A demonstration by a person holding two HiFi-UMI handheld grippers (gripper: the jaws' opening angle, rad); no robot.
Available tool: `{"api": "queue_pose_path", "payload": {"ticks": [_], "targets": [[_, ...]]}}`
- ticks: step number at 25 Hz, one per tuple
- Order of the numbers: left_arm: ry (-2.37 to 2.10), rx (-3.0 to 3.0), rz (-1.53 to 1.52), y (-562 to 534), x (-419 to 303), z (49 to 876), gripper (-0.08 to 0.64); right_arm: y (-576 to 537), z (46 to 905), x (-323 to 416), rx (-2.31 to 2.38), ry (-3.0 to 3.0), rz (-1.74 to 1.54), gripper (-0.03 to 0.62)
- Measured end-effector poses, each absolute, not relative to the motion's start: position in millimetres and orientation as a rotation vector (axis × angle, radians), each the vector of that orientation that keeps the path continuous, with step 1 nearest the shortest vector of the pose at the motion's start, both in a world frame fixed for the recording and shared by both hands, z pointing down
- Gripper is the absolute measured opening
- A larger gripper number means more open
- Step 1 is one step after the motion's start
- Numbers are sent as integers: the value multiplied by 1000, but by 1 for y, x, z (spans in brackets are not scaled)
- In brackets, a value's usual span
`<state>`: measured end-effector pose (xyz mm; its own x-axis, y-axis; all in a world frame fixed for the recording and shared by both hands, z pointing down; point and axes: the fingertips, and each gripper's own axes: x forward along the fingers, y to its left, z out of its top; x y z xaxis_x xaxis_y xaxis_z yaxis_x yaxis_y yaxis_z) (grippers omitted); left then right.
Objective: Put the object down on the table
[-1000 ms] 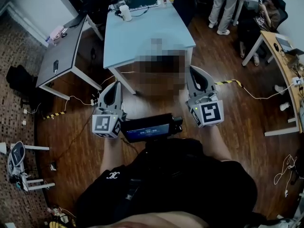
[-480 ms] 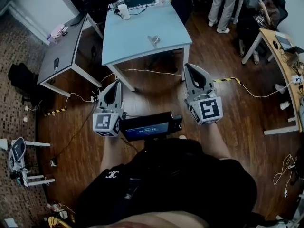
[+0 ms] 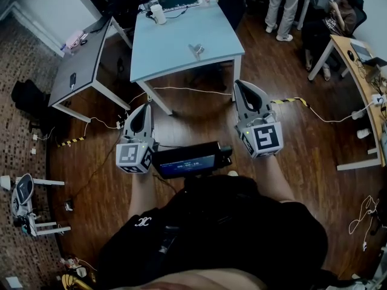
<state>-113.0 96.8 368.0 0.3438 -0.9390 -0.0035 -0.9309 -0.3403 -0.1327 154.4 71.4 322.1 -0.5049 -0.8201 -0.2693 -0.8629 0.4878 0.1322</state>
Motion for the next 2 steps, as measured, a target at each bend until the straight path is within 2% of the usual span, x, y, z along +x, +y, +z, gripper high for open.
{"api": "queue_pose_path", "payload": {"ticks": [2], "targets": [[1744,-2474,-113,97,-114,367,5,72,322,157,-1463,2557,375,-21]]}}
